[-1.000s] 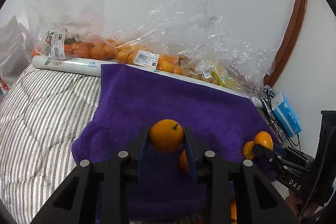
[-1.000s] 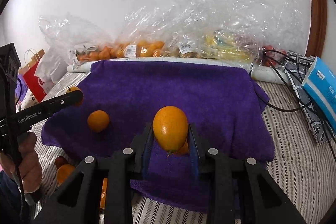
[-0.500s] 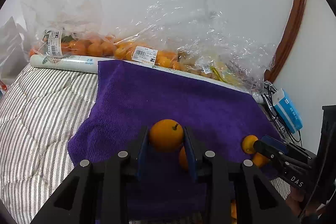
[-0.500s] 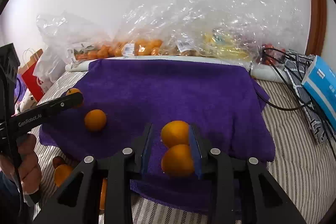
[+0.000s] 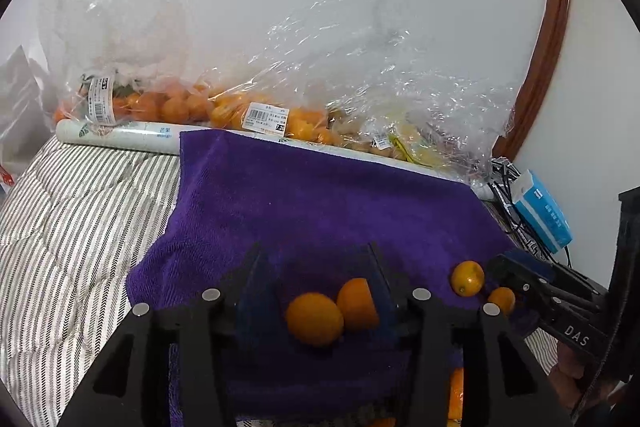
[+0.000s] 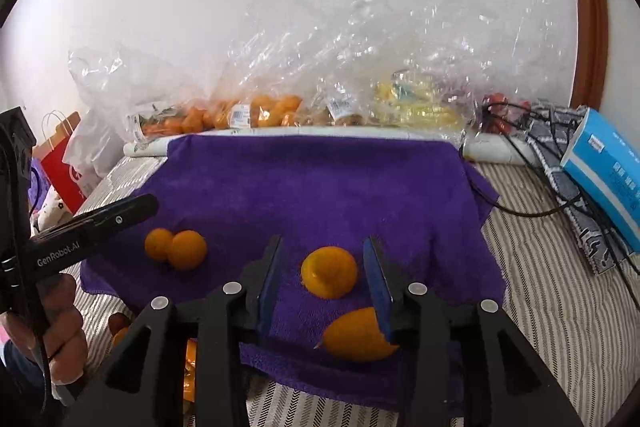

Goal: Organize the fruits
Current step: 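Open both grippers to set the oranges onto the purple towel, then grasp a large tangerine with the right gripper while the left gripper moves to the fruit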

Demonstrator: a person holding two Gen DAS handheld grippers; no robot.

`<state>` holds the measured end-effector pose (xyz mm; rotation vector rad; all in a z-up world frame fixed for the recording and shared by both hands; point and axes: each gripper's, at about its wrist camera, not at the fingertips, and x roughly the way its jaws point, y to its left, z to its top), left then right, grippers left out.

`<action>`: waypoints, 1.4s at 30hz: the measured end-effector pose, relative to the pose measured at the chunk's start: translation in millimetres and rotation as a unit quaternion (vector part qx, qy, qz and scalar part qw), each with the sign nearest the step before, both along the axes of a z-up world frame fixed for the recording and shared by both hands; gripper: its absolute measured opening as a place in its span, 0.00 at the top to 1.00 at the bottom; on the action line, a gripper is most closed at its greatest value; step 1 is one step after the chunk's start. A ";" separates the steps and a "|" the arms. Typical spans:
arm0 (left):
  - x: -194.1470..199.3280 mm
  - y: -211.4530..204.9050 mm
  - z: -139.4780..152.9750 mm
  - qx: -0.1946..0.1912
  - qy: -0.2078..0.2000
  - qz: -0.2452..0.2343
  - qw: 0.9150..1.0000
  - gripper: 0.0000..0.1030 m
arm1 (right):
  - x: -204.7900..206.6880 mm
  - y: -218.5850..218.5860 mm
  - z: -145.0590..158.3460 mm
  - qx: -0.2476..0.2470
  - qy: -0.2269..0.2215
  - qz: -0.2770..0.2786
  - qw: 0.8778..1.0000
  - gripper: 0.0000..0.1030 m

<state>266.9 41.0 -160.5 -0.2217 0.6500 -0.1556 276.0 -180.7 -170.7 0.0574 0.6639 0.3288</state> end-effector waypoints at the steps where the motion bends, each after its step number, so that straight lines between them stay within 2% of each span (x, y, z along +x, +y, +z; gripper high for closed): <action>1: 0.1 -0.7 -0.3 0.002 0.001 0.001 1.000 0.54 | -1.8 -0.1 1.3 -0.002 -0.006 -0.002 1.000 0.52; 4: -0.3 -1.4 -0.4 0.005 0.002 0.006 1.000 0.54 | -5.5 -0.3 3.8 -0.007 -0.019 -0.012 1.000 0.52; 11: -9.3 5.3 7.5 0.003 -0.022 0.028 0.999 0.53 | -15.4 6.0 13.5 -0.004 -0.019 0.000 1.000 0.52; 14: -9.6 5.8 8.3 0.005 -0.021 0.038 0.999 0.53 | -18.0 13.6 13.8 -0.016 -0.006 0.013 1.000 0.55; 18: -12.8 4.1 10.1 0.016 -0.028 0.045 0.998 0.51 | -23.5 14.7 20.2 0.001 0.018 0.019 1.000 0.61; 23: -22.3 3.9 18.4 0.023 -0.046 0.050 0.997 0.49 | -51.6 16.3 28.9 0.010 0.019 0.022 1.000 0.61; 26: -29.7 6.4 22.1 0.029 -0.046 0.061 0.997 0.46 | -68.7 23.3 25.5 0.017 0.036 0.033 0.999 0.61; 28: -40.1 10.5 23.0 0.035 -0.043 0.062 0.997 0.46 | -82.6 31.5 20.4 0.022 0.052 0.050 0.997 0.61; 33: -72.7 32.5 22.7 0.023 -0.039 0.074 0.996 0.42 | -110.8 53.3 9.2 0.015 0.066 0.082 0.994 0.58; 37: -106.2 53.1 15.5 0.038 -0.041 0.104 0.993 0.42 | -120.9 69.1 -1.6 0.014 0.089 0.088 0.992 0.57; 42: -138.0 72.7 6.1 0.016 -0.034 0.112 0.993 0.38 | -130.3 85.2 -18.8 -0.013 0.099 0.069 0.993 0.57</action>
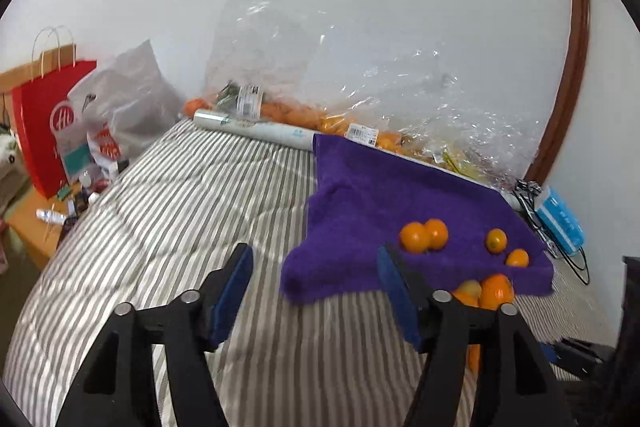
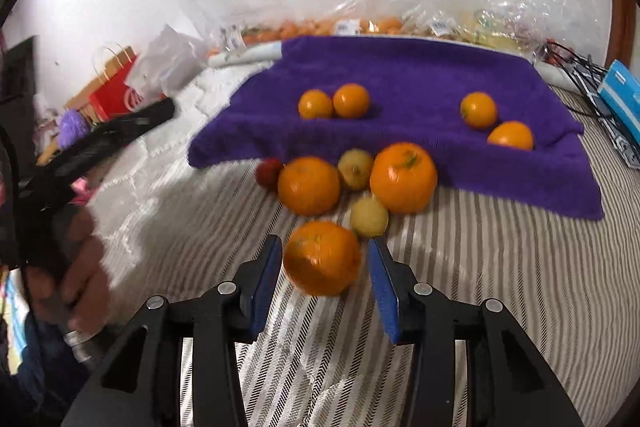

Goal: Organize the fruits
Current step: 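Grasp a large tangerine with the right gripper while the left gripper moves to the fruit, then grasp the red tomato on the bed cover with the left gripper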

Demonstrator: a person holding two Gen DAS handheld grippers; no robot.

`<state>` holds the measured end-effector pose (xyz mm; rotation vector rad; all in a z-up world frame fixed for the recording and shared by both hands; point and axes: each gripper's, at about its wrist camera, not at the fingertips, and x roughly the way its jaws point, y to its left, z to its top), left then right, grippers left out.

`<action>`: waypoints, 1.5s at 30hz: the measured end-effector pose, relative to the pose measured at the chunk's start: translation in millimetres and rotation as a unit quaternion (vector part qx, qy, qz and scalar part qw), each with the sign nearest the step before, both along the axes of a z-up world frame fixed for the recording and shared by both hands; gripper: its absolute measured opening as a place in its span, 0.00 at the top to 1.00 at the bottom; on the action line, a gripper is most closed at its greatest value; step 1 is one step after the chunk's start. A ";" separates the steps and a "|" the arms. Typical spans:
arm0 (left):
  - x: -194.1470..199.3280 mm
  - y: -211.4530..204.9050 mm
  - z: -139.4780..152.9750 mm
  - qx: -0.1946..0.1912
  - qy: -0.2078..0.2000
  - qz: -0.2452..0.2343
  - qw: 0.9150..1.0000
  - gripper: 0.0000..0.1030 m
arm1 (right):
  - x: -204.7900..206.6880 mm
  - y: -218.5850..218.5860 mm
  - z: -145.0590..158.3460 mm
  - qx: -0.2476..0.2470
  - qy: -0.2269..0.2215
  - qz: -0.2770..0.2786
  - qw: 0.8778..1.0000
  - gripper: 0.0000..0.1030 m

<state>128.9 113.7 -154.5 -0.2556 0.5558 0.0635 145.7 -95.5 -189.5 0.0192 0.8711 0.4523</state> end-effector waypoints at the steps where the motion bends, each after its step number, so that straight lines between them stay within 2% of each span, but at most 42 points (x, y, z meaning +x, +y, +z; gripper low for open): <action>1: -2.2 0.5 -1.8 0.002 0.010 0.000 1.000 0.37 | -0.5 3.1 -3.8 -0.001 0.005 -0.005 1.000 0.57; 3: -3.1 -0.4 -2.1 -0.002 0.010 -0.014 1.000 0.37 | -0.6 7.8 -8.1 -0.009 0.009 -0.016 1.000 0.57; 8: 2.3 -12.6 -5.1 0.023 0.019 -0.032 0.999 0.37 | 1.1 12.2 -12.6 -0.030 0.000 -0.019 0.999 0.58; 11: 0.8 -15.8 -4.7 0.029 0.016 -0.038 0.999 0.37 | -1.5 7.9 -11.9 -0.026 -0.002 -0.019 0.999 0.58; 18: 4.1 -21.0 -8.6 0.025 0.029 -0.065 0.997 0.37 | -12.5 -26.5 3.6 -0.001 -0.025 -0.050 0.998 0.58; 25: 8.9 -34.9 -12.9 0.009 0.046 -0.118 0.992 0.38 | -5.0 -70.4 0.9 -0.026 -0.044 -0.096 0.994 0.58; 31: 24.8 -53.3 -22.6 -0.011 0.087 -0.126 0.988 0.49 | -1.4 -106.6 -0.6 -0.019 -0.046 -0.127 0.991 0.58; 36: 37.0 -70.9 -28.7 0.011 0.109 -0.126 0.986 0.58 | 0.1 -115.7 -8.9 -0.021 -0.044 -0.124 0.991 0.58; 41: 48.5 -78.6 -31.1 0.022 0.120 -0.116 0.986 0.59 | 0.4 -124.4 -9.3 0.022 -0.035 -0.105 0.994 0.58; 45: 58.6 -88.3 -34.6 0.043 0.138 -0.113 0.983 0.66 | 4.9 -123.1 -12.1 0.032 -0.024 -0.092 0.995 0.58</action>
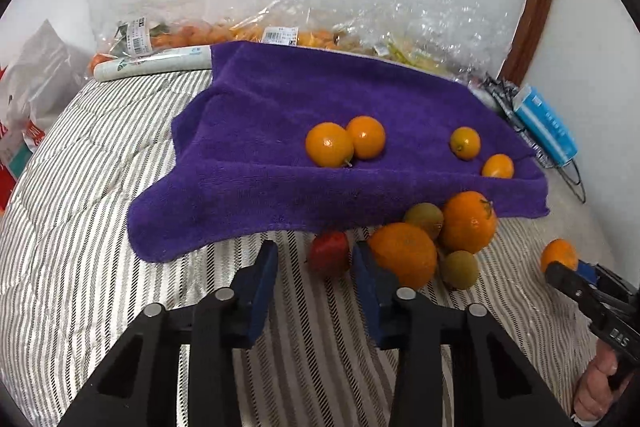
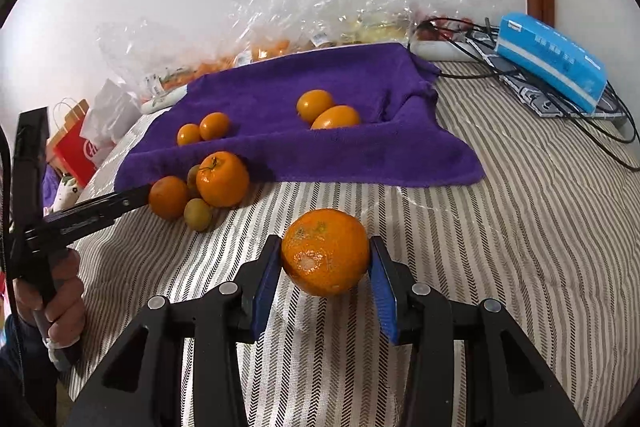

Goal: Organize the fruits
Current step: 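Grasp the red tomato on the bed cover with the left gripper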

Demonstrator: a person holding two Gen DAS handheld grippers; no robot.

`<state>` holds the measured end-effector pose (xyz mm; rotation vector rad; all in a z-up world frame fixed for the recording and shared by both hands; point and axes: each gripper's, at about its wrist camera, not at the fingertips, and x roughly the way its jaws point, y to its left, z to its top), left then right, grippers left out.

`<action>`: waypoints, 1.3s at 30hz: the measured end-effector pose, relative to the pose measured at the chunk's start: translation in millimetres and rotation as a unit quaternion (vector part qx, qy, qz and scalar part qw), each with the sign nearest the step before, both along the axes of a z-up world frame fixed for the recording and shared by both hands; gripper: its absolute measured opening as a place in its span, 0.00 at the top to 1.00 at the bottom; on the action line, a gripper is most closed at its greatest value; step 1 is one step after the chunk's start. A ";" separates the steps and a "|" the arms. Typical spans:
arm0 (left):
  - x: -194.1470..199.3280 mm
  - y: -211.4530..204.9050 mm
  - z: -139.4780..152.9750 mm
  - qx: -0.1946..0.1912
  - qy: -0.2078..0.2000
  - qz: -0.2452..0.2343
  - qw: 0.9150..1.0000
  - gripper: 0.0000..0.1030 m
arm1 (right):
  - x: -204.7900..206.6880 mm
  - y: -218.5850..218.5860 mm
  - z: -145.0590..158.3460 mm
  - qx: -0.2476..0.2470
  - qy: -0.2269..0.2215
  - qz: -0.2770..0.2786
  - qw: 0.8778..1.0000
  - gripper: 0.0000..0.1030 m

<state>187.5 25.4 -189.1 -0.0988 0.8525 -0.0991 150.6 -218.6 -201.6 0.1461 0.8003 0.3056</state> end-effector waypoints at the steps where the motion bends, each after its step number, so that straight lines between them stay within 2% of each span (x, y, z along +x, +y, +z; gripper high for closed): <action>1: 2.6 -3.0 -1.3 0.009 0.005 0.001 1.000 0.66 | 0.2 0.3 0.0 0.005 0.000 0.007 1.000 0.58; 6: 5.5 -10.4 -2.9 0.023 0.010 -0.005 1.000 0.77 | 2.9 -10.1 -1.1 0.052 0.002 0.024 0.998 0.58; 9: 5.1 -12.5 -2.9 0.029 0.011 -0.007 1.000 0.78 | 3.9 -13.4 -1.5 0.062 0.004 0.016 0.998 0.58; 21: 6.2 -13.6 -3.1 0.034 0.012 -0.006 0.999 0.78 | 2.9 -2.7 -2.2 0.040 0.007 0.036 0.999 0.58; 22: 6.1 -12.4 -3.1 0.028 0.011 -0.007 1.000 0.78 | 3.0 -3.0 -2.3 0.042 0.008 0.036 0.998 0.58; 26: 1.1 3.4 -0.5 -0.035 -0.003 -0.007 0.999 0.78 | 3.6 -2.8 -3.0 0.044 0.011 0.043 0.998 0.58; 31: -8.7 22.1 3.6 -0.087 -0.033 0.018 0.995 0.78 | 0.8 -1.2 -1.0 0.042 0.003 0.048 0.998 0.58; 39: -13.0 31.1 6.7 -0.112 -0.053 0.028 0.992 0.78 | -0.3 -1.8 0.0 0.042 0.000 0.044 0.998 0.58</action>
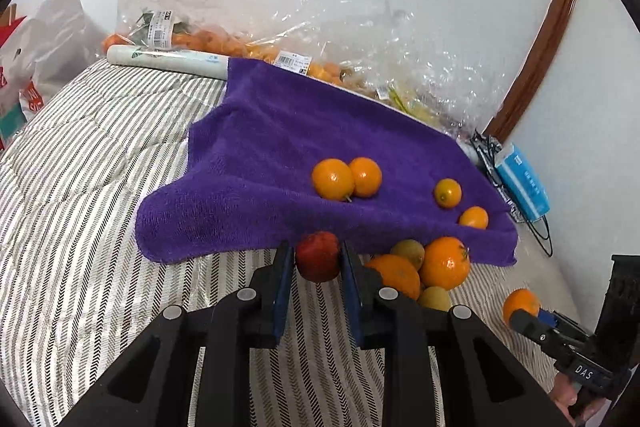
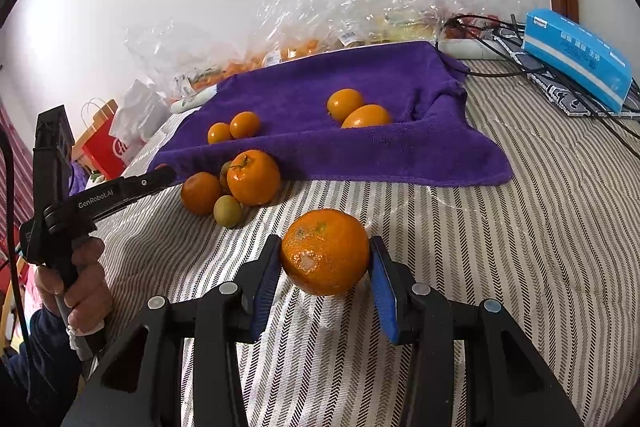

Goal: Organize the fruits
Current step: 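Grasp the red tomato on the bed cover with the left gripper, then carry the red tomato and the large tangerine over the purple towel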

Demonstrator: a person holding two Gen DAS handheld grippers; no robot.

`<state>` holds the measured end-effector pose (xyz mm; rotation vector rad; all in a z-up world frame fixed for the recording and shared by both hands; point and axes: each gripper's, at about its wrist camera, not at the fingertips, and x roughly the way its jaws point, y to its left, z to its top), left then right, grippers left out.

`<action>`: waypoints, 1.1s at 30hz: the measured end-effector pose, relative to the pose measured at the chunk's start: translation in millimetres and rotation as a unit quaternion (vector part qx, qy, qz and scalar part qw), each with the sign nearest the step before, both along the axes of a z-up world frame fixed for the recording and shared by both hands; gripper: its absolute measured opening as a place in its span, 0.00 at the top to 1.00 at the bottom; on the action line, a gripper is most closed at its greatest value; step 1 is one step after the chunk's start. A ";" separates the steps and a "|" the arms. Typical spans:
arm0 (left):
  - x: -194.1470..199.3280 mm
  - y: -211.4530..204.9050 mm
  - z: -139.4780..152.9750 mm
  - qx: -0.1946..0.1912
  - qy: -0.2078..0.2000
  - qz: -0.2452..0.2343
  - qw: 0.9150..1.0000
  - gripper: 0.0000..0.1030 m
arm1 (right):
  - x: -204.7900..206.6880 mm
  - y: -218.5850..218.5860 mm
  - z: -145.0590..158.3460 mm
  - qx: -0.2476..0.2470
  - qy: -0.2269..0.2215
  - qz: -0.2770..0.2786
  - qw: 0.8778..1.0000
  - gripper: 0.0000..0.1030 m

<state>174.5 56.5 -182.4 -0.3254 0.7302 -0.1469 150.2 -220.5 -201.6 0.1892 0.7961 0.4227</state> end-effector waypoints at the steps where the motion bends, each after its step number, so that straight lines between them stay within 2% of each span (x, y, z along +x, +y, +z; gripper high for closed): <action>1: -1.2 1.2 1.3 -0.002 -0.005 0.003 1.000 0.78 | 0.2 -0.4 0.0 0.001 0.000 0.000 1.000 0.58; 7: -5.9 4.1 12.2 0.007 -0.020 0.015 1.000 0.78 | -1.7 0.1 4.8 -0.012 -0.002 -0.023 1.000 0.58; 10: -5.4 4.9 30.6 0.001 -0.044 0.011 0.999 0.78 | 4.2 2.4 17.3 -0.024 0.001 -0.020 1.000 0.58; 14: 4.8 6.9 57.7 -0.008 -0.070 0.007 0.998 0.78 | 12.1 4.0 48.7 -0.033 -0.040 -0.017 0.999 0.58; 18: 25.0 5.0 71.6 0.019 -0.084 0.019 0.996 0.78 | 28.9 6.2 77.3 -0.040 -0.083 -0.026 0.995 0.58; 26: 76.2 3.5 64.0 0.025 -0.069 0.042 0.996 0.78 | 78.6 14.8 98.9 -0.035 -0.105 -0.041 0.993 0.58; 30: 87.9 4.6 48.9 0.025 -0.063 0.054 0.996 0.78 | 103.9 18.4 96.0 -0.040 -0.106 -0.051 0.992 0.58; 33: 94.8 5.4 31.8 0.031 -0.036 0.045 0.998 0.78 | 115.6 18.5 83.5 -0.037 -0.106 -0.060 0.992 0.58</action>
